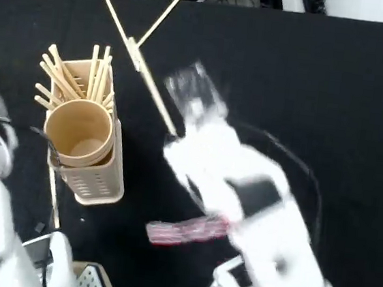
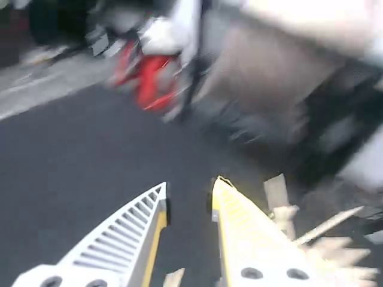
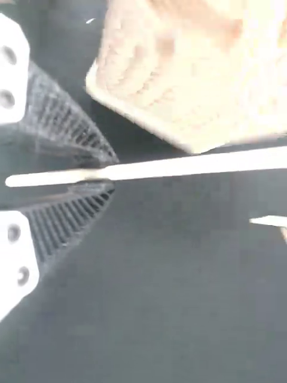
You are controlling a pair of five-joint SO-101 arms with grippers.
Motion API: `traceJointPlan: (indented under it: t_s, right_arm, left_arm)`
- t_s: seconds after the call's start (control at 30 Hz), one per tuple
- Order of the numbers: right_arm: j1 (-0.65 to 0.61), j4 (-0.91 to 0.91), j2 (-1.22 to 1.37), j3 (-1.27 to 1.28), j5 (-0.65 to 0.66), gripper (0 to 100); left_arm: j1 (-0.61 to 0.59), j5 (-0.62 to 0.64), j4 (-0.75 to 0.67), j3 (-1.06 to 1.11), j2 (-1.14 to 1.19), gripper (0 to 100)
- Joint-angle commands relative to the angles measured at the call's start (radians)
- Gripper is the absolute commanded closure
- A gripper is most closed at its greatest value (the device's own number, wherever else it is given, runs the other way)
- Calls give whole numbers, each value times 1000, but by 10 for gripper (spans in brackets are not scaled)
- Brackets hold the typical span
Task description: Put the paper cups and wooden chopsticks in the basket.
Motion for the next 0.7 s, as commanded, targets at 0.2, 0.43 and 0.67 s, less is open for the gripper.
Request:
traceJointPlan:
  t_s: [0.2, 0.43, 0.67]
  right_arm:
    - [-101, -164, -966, 522, 124, 988]
    - [-101, -170, -974, 545, 40, 988]
    - [-94, -183, -977, 545, 25, 988]
  left_arm:
    - [687, 244, -63, -22, -221, 796]
    - [921, 256, -46, 12, -222, 790]
    - [1024, 262, -48, 47, -218, 793]
